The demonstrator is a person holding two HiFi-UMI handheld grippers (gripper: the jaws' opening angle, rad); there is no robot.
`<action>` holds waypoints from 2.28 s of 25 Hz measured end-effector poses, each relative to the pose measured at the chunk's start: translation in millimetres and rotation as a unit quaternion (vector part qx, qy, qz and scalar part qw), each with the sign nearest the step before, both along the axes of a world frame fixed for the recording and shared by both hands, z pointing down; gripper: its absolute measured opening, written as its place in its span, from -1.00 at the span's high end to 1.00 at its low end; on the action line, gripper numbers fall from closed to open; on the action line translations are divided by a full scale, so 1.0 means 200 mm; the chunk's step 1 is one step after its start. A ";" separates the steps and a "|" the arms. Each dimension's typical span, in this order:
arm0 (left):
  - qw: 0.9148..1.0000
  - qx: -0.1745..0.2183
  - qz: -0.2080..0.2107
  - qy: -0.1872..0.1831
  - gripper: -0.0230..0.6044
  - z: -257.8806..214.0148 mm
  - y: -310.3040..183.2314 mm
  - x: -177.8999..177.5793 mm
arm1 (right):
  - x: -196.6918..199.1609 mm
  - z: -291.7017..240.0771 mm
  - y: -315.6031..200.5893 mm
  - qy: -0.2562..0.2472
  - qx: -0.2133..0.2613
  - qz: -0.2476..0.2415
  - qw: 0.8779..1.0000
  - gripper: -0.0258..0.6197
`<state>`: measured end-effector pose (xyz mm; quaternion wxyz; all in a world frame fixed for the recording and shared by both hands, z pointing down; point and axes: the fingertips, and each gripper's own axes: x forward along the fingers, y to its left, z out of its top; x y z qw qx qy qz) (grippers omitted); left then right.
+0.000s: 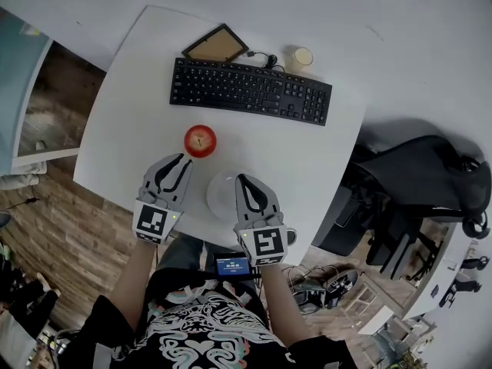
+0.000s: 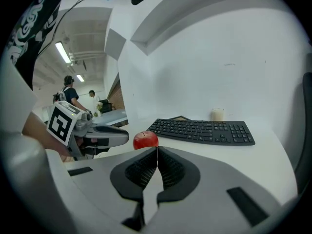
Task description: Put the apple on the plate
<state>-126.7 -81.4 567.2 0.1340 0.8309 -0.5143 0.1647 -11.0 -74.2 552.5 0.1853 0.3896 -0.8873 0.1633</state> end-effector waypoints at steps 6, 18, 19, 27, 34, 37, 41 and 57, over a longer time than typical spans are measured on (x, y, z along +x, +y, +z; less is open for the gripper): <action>1.000 0.016 0.020 0.011 -0.18 0.02 -0.07 0.03 | 0.01 0.04 -0.05 0.002 -0.007 0.000 1.000 0.83; 0.998 -0.013 0.060 0.004 -0.43 0.10 -0.21 0.09 | 0.02 0.09 -0.08 0.002 -0.019 0.005 1.000 0.83; 0.998 -0.015 0.061 0.002 -0.45 0.10 -0.22 0.09 | 0.02 0.09 -0.08 0.002 -0.020 0.005 1.000 0.83; 0.997 -0.020 0.071 0.001 -0.45 0.14 -0.26 0.12 | 0.03 0.12 -0.08 0.002 -0.027 0.007 1.000 0.83; 0.997 -0.021 0.075 -0.001 -0.45 0.16 -0.29 0.15 | 0.04 0.13 -0.08 0.004 -0.031 0.010 0.999 0.83; 0.997 -0.036 0.070 0.003 -0.44 0.19 -0.29 0.14 | 0.04 0.13 -0.08 0.004 -0.031 0.009 0.999 0.83; 0.995 -0.038 0.083 -0.027 -0.35 0.20 -0.28 0.14 | 0.04 0.14 -0.07 0.004 -0.032 0.014 0.999 0.83; 0.997 -0.031 0.071 -0.021 -0.35 0.14 -0.26 0.11 | 0.09 0.09 -0.03 0.007 -0.023 0.027 0.999 0.83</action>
